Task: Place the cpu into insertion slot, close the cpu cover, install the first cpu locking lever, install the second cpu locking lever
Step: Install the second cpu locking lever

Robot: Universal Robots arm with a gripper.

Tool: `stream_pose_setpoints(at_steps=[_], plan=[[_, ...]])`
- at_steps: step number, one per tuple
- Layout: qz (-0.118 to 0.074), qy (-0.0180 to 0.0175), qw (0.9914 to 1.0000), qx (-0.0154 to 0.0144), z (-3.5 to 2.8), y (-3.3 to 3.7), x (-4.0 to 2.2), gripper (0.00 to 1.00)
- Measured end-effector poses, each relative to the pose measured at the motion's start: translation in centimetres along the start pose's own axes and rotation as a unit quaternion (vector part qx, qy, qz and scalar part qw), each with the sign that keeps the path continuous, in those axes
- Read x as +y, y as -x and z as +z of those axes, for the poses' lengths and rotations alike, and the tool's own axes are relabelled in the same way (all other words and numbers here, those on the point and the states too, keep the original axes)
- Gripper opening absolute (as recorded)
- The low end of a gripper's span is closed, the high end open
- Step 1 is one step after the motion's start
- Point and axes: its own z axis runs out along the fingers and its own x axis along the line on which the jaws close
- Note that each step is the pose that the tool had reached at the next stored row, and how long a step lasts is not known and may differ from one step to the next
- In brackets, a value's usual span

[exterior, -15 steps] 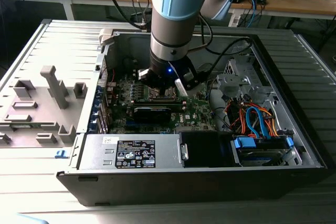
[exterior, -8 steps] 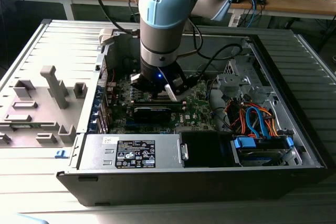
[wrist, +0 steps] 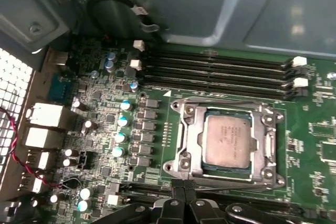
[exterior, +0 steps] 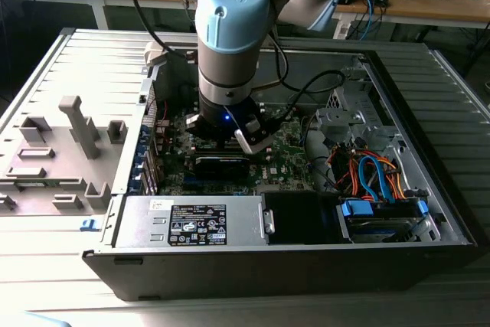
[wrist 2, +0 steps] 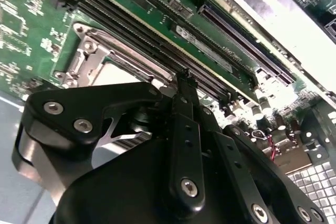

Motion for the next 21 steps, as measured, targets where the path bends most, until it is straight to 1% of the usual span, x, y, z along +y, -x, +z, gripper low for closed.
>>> stream_pose_setpoints(at_steps=[1,2,4,5,10,13,15,18,21], plan=[[-0.005,0.0000,0.99999,0.0010,0.06,-0.01,0.01,0.11],[-0.014,-0.0002,0.99990,0.0034,0.15,-0.03,0.07,0.11],[-0.036,-0.0004,0.99933,0.0085,0.26,-0.02,0.20,0.11],[-0.043,-0.0004,0.99903,0.0102,0.37,0.00,0.36,0.11],[-0.044,0.0008,0.99900,0.0100,0.64,0.00,0.62,0.11],[-0.044,0.0010,0.99900,0.0100,0.82,-0.31,0.70,0.11],[-0.044,0.0009,0.99899,0.0103,1.05,-0.47,0.81,0.11],[-0.046,0.0011,0.99888,0.0104,1.28,-0.44,1.01,0.11],[-0.049,0.0010,0.99872,0.0114,1.41,-0.39,1.25,0.11]])
